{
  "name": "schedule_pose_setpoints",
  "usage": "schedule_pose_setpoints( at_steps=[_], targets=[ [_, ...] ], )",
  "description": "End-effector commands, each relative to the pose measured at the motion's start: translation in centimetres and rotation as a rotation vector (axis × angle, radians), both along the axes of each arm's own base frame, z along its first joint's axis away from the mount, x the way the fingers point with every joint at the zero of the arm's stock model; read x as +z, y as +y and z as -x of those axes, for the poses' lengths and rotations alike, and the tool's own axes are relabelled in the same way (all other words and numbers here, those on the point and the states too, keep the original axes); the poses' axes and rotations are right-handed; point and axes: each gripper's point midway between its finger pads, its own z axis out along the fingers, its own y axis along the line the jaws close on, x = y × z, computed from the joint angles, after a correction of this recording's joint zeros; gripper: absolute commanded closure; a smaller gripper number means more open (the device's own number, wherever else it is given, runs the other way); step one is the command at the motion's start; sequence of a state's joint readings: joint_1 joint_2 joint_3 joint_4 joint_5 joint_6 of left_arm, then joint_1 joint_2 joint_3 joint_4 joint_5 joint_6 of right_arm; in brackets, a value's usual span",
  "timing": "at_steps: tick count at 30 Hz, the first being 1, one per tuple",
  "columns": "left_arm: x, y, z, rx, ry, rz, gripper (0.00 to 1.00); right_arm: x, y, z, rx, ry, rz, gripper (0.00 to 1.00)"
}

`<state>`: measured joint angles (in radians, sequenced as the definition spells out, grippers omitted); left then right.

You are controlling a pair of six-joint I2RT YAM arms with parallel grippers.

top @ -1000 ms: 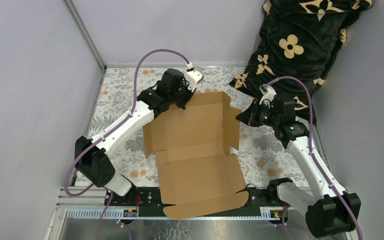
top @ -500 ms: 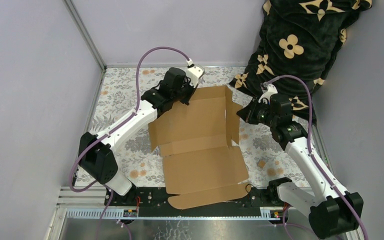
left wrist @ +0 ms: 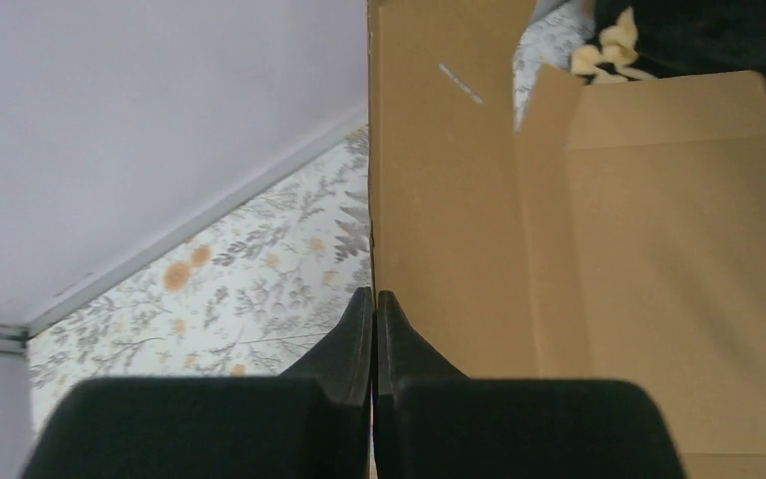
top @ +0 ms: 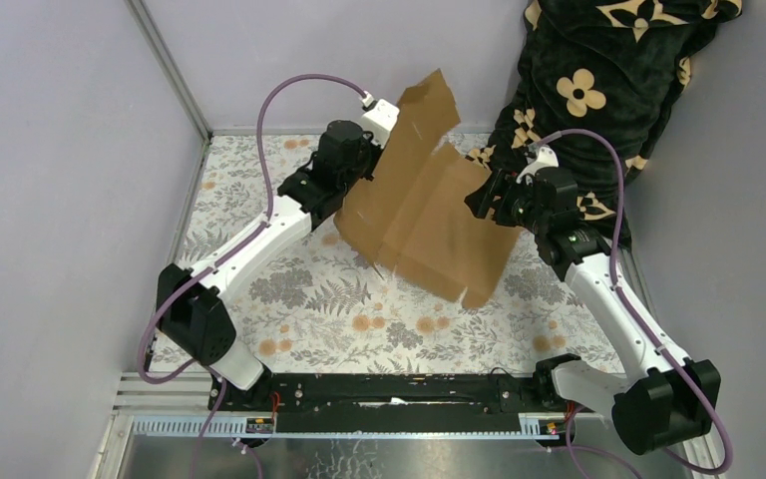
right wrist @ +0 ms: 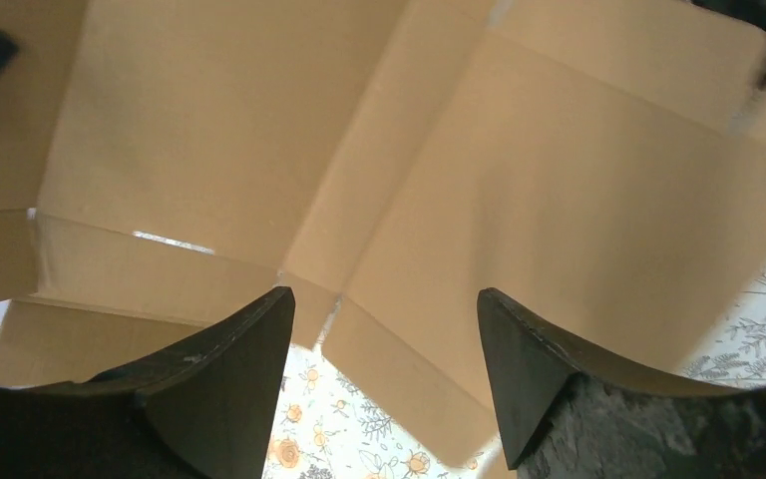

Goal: Fold the paper box

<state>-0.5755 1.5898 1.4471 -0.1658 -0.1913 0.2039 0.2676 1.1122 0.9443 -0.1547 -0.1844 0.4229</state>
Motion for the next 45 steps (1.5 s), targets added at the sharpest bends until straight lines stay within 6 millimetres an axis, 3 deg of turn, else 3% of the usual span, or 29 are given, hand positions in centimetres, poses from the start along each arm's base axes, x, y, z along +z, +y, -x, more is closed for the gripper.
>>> schedule_pose_setpoints(
  at_steps=[1,11,17,20,24,29,32,37,45],
  targets=[
    [6.3,2.2,-0.3,0.068,-0.181,0.009,0.99,1.6,-1.1,-0.2,-0.063,-0.032,0.029,0.25],
    [4.9,2.9,1.8,0.031,-0.067,-0.054,0.99,-1.1,-2.1,1.0,-0.087,0.049,0.062,0.24],
    [4.1,3.4,2.2,0.040,-0.018,-0.091,0.98,-4.4,-3.8,1.0,-0.153,0.144,0.102,0.25],
    [3.9,3.7,2.2,0.053,-0.003,-0.105,0.98,-6.1,-6.9,0.8,-0.280,0.200,0.170,0.24],
    [3.2,4.4,2.4,0.092,0.022,-0.145,0.98,-7.8,-13.7,1.1,-0.544,0.278,0.336,0.16],
    [2.2,5.3,3.1,0.122,0.019,-0.159,0.98,-10.0,-21.5,3.4,-0.834,0.397,0.390,0.12],
    [1.5,5.3,3.6,0.109,0.023,-0.148,0.98,-11.0,-25.1,5.0,-0.963,0.442,0.360,0.12],
    [0.4,4.8,4.0,0.082,0.047,-0.127,0.98,-12.4,-28.7,7.6,-1.158,0.547,0.325,0.14],
    [0.3,4.3,4.2,0.057,0.049,-0.103,0.98,-14.0,-31.8,10.9,-1.364,0.618,0.322,0.23]
  ],
)
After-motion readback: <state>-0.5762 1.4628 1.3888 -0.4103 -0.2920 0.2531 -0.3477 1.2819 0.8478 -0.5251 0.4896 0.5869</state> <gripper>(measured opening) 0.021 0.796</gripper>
